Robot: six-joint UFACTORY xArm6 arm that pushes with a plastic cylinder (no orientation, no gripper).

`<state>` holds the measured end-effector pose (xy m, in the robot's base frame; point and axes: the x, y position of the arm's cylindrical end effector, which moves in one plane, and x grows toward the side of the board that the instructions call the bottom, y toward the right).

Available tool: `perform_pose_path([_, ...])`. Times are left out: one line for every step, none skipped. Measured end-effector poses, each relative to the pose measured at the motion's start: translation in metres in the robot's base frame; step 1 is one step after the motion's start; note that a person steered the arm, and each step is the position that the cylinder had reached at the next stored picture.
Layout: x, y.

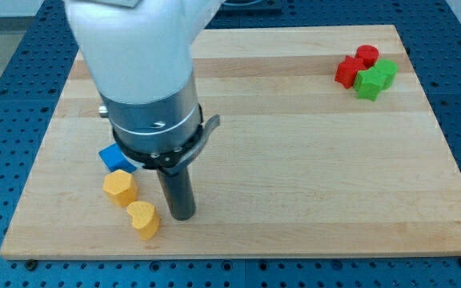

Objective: Push the yellow heart to the bottom of the yellow hexagon

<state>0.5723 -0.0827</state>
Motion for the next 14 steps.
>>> perform_pose_path([0.0, -0.028])
perform_pose_path([0.0, -0.028])
perform_pose_path([0.0, -0.013])
perform_pose_path([0.0, -0.002])
perform_pose_path([0.012, -0.002])
perform_pose_path([0.012, -0.002])
perform_pose_path([0.013, -0.009])
perform_pose_path([0.013, -0.024])
perform_pose_path([0.013, -0.024])
perform_pose_path([0.013, -0.035])
perform_pose_path([0.013, -0.036])
perform_pose_path([0.013, -0.037])
perform_pose_path([0.013, -0.044])
perform_pose_path([0.013, -0.051])
